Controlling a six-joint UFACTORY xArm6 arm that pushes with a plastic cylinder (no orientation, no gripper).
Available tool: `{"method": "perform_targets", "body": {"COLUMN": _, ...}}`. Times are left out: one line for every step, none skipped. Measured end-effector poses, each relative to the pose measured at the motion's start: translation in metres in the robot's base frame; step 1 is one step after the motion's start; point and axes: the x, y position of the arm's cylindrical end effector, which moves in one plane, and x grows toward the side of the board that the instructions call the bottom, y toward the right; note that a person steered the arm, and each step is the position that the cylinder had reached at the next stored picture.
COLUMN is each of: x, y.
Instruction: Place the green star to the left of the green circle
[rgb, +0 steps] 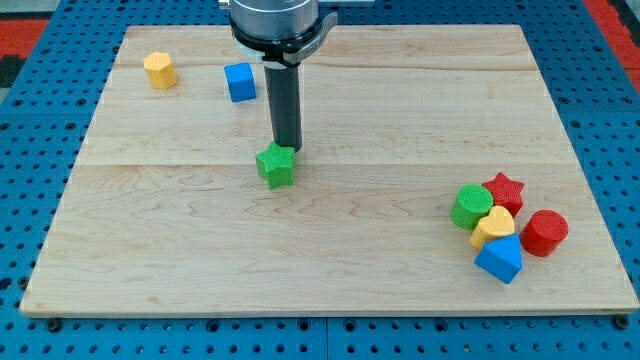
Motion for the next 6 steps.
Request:
{"method": "perform_targets", "body": {"x": -0.026, "y": -0.029}}
{"method": "perform_targets", "body": {"x": -0.007, "y": -0.073}}
{"method": "perform_targets", "body": {"x": 0.016, "y": -0.074}}
{"method": "perform_targets", "body": {"x": 0.018, "y": 0.0}}
{"method": "perform_targets", "body": {"x": 0.022, "y": -0.004}}
{"method": "perform_targets", "body": {"x": 0.029, "y": -0.015}}
